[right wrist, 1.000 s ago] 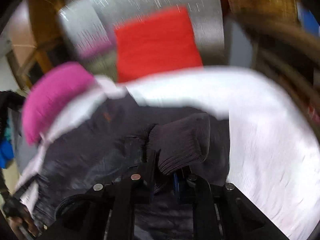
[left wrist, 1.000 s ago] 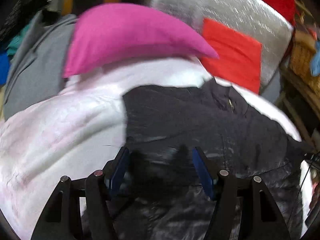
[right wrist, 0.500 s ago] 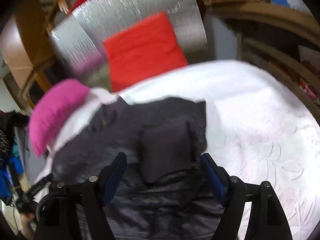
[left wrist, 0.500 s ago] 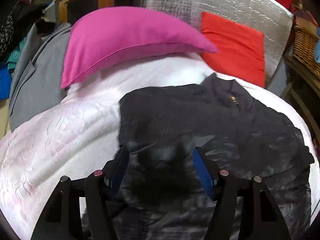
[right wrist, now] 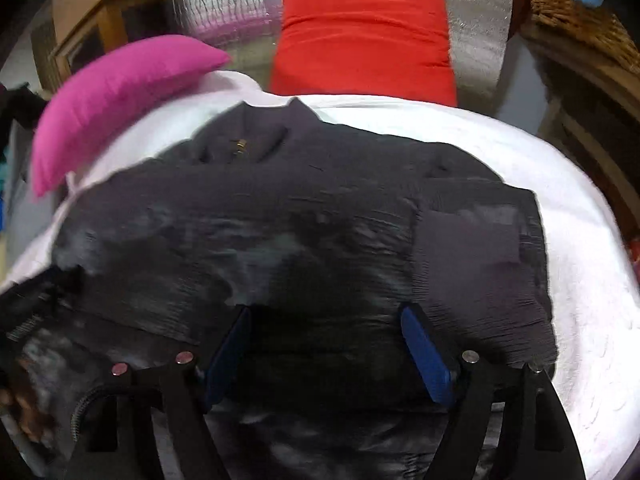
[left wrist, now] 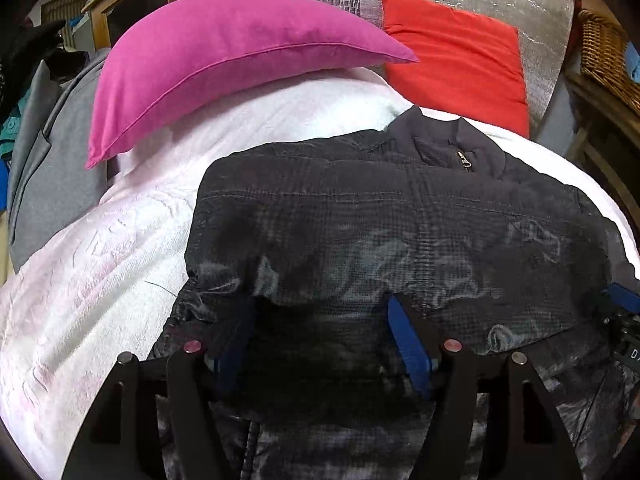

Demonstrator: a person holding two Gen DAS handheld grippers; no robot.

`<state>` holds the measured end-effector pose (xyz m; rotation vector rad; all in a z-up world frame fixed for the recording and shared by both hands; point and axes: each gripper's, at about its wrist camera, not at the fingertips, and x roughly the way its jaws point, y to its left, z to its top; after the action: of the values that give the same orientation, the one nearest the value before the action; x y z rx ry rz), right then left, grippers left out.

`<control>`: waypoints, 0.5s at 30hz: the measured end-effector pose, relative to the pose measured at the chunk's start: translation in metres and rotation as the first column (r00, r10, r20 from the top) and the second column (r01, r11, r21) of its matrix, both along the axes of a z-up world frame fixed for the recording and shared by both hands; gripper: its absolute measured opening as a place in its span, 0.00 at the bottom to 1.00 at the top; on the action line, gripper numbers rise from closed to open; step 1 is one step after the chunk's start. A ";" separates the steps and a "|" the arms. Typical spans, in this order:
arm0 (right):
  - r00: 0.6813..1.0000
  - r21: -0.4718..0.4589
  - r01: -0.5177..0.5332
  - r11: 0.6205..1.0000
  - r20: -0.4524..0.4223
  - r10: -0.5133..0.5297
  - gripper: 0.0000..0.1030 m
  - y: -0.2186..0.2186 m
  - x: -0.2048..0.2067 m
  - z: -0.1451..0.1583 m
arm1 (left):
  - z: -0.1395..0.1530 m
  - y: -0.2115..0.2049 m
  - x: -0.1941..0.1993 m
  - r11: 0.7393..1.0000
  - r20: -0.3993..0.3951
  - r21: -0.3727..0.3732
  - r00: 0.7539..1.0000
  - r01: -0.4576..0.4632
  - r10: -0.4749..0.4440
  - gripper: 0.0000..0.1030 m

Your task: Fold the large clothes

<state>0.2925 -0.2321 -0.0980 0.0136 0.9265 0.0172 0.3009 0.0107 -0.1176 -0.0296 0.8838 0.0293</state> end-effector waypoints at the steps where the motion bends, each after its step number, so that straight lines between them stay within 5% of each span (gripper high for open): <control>1: 1.000 0.003 0.004 1.000 -0.010 -0.004 0.79 -0.002 -0.001 0.000 | -0.001 0.000 0.000 1.000 0.001 0.000 1.000 0.001 -0.001 0.68; 15: 0.999 -0.022 0.003 1.000 -0.032 -0.004 0.81 -0.001 0.009 -0.008 | -0.004 0.000 0.001 1.000 0.011 0.004 1.000 0.006 -0.006 0.70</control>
<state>0.3016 -0.2333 -0.1055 -0.0051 0.9589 0.0038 0.3023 0.0109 -0.1212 -0.0236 0.8729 0.0255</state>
